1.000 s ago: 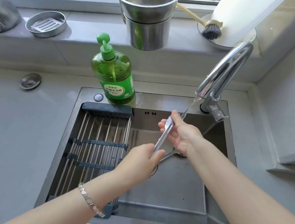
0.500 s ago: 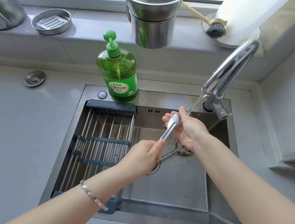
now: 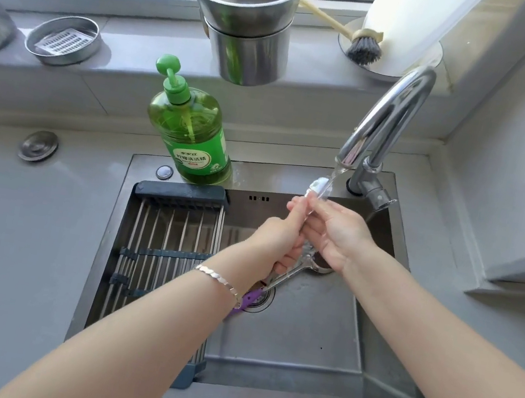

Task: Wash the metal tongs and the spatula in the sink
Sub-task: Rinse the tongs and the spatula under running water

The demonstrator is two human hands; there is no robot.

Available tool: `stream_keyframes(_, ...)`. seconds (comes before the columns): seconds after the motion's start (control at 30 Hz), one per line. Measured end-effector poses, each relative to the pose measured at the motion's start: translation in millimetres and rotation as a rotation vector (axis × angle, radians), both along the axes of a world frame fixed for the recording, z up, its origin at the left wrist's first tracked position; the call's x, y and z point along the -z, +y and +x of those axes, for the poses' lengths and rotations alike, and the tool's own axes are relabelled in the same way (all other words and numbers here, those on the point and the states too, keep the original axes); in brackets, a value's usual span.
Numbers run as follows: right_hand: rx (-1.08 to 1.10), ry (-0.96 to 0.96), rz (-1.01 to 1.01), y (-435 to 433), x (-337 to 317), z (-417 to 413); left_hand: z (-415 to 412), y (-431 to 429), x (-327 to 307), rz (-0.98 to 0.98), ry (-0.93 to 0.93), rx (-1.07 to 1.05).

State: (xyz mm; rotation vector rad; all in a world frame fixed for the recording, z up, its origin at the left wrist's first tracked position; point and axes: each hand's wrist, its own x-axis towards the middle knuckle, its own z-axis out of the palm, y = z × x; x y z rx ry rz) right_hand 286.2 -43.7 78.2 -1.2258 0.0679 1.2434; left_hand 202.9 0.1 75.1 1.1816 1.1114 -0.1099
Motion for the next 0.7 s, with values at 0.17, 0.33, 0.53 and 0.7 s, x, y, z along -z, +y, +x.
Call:
stream_keyframes(0.17,0.112,0.102,-0.055,-7,1,20,5,-2,2,0.026,-0.152,0.157)
stream_keyframes(0.33,0.18,0.201,-0.029,-7,5,18,-14,2,-12,0.187,-0.155,0.329)
stream_keyframes(0.53,0.372,0.346,0.001,5,8,24,-51,9,-10,0.495,-0.104,0.372)
stream_keyframes(0.7,0.315,0.348,0.064,13,7,-5,-60,10,-4,0.676,-0.154,0.174)
